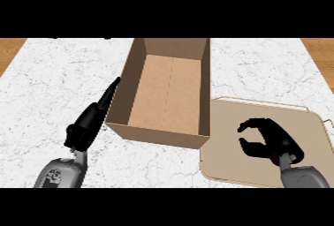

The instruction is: Pick the eggplant from the tray and place it in the cardboard box

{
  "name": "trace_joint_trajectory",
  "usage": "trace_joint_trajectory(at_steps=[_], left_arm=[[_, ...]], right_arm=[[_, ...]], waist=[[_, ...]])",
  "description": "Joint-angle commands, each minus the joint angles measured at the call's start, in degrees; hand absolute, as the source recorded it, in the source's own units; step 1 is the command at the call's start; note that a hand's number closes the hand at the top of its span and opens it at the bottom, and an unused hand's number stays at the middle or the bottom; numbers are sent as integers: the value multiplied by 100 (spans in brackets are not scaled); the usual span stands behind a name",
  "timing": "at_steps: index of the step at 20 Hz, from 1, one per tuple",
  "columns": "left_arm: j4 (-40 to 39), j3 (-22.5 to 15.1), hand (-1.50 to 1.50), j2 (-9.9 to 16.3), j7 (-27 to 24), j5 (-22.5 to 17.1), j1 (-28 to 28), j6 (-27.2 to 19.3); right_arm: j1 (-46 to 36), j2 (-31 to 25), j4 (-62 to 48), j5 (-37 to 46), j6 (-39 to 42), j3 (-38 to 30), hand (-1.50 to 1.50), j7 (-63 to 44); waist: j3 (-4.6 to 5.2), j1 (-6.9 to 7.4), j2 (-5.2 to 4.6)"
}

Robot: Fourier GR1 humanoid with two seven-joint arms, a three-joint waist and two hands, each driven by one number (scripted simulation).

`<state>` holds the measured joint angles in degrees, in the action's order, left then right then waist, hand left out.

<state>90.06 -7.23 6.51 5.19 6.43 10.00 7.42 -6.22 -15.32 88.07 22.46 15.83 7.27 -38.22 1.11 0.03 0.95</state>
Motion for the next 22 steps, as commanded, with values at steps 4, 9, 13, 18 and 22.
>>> trace_joint_trajectory(at_steps=[4, 9, 13, 18, 22], left_arm=[[-85, -164, 0, -81, 4, -60, 162, 199], [-139, -317, 0, -126, -12, -80, 229, 342], [-141, -15, 0, 55, -35, -114, 307, 348], [-174, 179, 0, 105, -105, -207, 144, 369], [-286, 164, 0, -2, 51, -52, 375, 176]], right_arm=[[-810, -501, 458, 311, 1174, 1390, 150, 2003], [-1820, -968, 1444, 617, 1949, 2557, 150, 3724], [-2244, -1521, 2132, 912, 1841, 2857, 150, 5285], [-2472, -2197, 2129, 913, 980, 2086, 150, 7372], [-2106, -2697, 1338, 641, 360, 1469, 150, 9299]], waist=[[-127, 464, -107], [-143, 998, -74], [-173, 556, -123], [-160, 265, -186], [-149, 64, -195]])
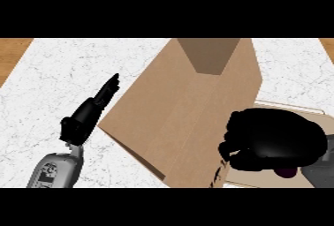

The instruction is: Pick the eggplant from the tray and place it in the cardboard box

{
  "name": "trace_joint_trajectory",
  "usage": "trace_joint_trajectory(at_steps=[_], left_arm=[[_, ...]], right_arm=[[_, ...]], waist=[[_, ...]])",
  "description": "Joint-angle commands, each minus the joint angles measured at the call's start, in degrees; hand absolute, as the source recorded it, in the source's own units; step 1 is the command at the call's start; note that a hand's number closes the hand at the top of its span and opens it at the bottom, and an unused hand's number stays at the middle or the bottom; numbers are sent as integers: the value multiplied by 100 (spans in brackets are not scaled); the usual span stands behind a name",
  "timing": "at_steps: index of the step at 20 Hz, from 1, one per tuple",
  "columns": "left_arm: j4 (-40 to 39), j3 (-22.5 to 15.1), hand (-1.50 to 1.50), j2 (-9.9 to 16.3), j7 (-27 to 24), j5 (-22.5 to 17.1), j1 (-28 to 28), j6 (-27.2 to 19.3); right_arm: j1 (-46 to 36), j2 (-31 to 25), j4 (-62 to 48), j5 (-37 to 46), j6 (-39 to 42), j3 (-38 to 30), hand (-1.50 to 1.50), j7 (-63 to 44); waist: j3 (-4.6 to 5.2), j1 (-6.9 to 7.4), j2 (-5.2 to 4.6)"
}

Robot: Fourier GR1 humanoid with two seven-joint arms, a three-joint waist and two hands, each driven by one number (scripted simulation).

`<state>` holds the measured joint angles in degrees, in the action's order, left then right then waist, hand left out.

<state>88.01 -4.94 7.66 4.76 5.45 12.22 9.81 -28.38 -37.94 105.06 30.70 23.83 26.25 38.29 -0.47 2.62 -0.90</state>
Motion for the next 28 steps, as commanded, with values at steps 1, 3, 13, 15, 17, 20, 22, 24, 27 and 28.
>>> trace_joint_trajectory(at_steps=[1, 3, 13, 15, 17, 20, 22, 24, 27, 28], left_arm=[[113, -25, 0, -48, 139, -42, 124, 20], [-24, -182, 0, -199, 42, 180, 66, -157], [-17, -230, 0, -221, -121, 196, -35, -105], [84, -254, 0, -278, 273, 111, 157, -53], [22, -115, 0, -140, 179, 43, 159, 48], [-141, -171, 0, -264, 74, 229, 288, -127], [32, 27, 0, -6, -17, -16, -59, 134], [-123, -51, 0, -178, 234, 43, 331, 59], [-153, -257, 0, -391, -88, 298, 17, -197], [-133, 22, 0, -44, -4, -24, 32, 202]], right_arm=[[119, -627, -620, -357, -449, -672, 150, 2127], [124, -894, -1041, -739, -453, -1004, 150, 2828], [-480, -1651, -2189, -2798, 579, -1364, 150, 2893], [-1002, -1740, -2357, -3066, 805, -1330, 150, 2421], [-1012, -1711, -2694, -3053, 677, -1281, 150, 2577], [-1658, -1570, -2948, -3284, 782, -1260, 150, 2077], [-1674, -1301, -2713, -3070, 546, -953, 150, 1677], [-2278, -1024, -3275, -3174, 647, -906, 150, 1468], [-2578, -692, -3293, -3295, 692, -766, 150, 1026], [-2697, -744, -3349, -3398, 864, -803, 150, 924]], waist=[[11, -155, 8], [23, -198, 16], [46, -72, 37], [49, -18, 39], [46, -52, 37], [51, -82, 40], [52, -103, 68], [52, -54, 40], [54, -100, 60], [54, -108, 66]])
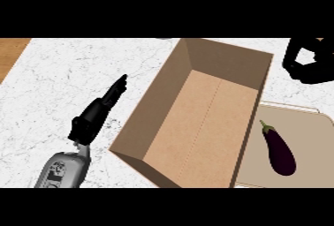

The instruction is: Pick the eggplant from the tray and place it in the cardboard box

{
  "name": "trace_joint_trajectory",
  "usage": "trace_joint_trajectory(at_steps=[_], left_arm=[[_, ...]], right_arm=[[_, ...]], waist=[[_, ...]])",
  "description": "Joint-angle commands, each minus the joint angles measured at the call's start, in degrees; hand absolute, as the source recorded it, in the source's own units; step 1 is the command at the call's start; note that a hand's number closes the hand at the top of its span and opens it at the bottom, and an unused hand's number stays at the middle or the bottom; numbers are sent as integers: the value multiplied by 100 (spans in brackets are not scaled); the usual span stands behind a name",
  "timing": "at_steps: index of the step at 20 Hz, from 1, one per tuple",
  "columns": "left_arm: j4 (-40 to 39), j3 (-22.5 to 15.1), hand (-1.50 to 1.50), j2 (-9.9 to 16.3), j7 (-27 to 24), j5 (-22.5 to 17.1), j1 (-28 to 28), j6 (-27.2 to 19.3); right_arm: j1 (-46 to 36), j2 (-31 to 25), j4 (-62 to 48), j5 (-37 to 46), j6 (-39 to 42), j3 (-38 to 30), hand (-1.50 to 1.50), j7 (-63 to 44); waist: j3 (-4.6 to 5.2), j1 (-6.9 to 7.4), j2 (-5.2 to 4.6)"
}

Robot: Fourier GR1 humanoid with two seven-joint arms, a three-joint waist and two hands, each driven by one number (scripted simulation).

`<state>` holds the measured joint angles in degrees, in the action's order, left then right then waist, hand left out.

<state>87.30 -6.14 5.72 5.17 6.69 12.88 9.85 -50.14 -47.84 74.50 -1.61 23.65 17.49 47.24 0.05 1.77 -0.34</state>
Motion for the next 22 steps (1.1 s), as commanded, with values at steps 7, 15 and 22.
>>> trace_joint_trajectory(at_steps=[7, 15, 22], left_arm=[[-316, 131, 0, 21, -406, 113, -6, -33], [-78, 106, 0, -113, -15, 81, 103, -54], [113, 42, 0, -64, -62, 186, -173, -11]], right_arm=[[-1096, 1204, -681, -26, 685, 184, 150, -768], [-1469, 2384, -1385, 1332, -410, 638, 150, -853], [-1563, 3118, -2194, 2320, -1006, 816, 150, -480]], waist=[[0, -101, 20], [-2, -88, 18], [-3, -76, 12]])
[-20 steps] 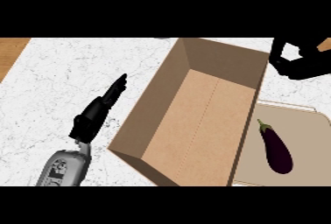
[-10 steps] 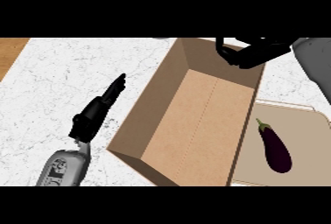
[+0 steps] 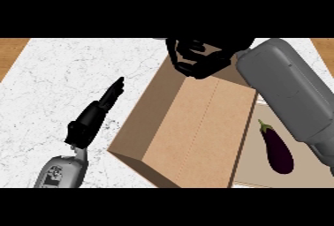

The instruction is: Pick the eggplant from the tray and place it in the cardboard box

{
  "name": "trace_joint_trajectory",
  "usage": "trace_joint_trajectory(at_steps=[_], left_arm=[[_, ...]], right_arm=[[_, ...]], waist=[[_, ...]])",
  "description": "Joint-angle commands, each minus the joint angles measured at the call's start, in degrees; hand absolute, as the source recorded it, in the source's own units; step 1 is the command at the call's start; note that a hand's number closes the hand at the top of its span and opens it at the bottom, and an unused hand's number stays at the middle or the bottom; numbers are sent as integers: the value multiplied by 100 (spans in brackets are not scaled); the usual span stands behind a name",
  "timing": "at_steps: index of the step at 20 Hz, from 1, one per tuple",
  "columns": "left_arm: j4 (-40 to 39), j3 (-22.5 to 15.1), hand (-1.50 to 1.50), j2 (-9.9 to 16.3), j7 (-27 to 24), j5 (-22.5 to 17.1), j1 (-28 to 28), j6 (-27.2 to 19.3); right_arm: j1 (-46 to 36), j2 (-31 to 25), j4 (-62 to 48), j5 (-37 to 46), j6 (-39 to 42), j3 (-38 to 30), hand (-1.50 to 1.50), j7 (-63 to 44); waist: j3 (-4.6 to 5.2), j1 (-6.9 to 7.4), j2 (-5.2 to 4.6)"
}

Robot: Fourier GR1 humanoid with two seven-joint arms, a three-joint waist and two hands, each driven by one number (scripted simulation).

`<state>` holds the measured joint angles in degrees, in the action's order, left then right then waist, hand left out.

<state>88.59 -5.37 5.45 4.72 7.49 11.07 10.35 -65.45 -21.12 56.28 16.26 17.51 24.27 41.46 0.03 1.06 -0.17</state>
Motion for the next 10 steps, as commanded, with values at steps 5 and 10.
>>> trace_joint_trajectory(at_steps=[5, 10], left_arm=[[-138, -56, 0, -95, -1, 88, 149, -7], [-211, -103, 0, -220, -186, 157, 34, -127]], right_arm=[[108, 917, -1168, 680, -242, 208, 150, -97], [-86, 1557, -1871, 780, 121, 357, -150, -433]], waist=[[0, -15, -18], [2, 20, -26]])
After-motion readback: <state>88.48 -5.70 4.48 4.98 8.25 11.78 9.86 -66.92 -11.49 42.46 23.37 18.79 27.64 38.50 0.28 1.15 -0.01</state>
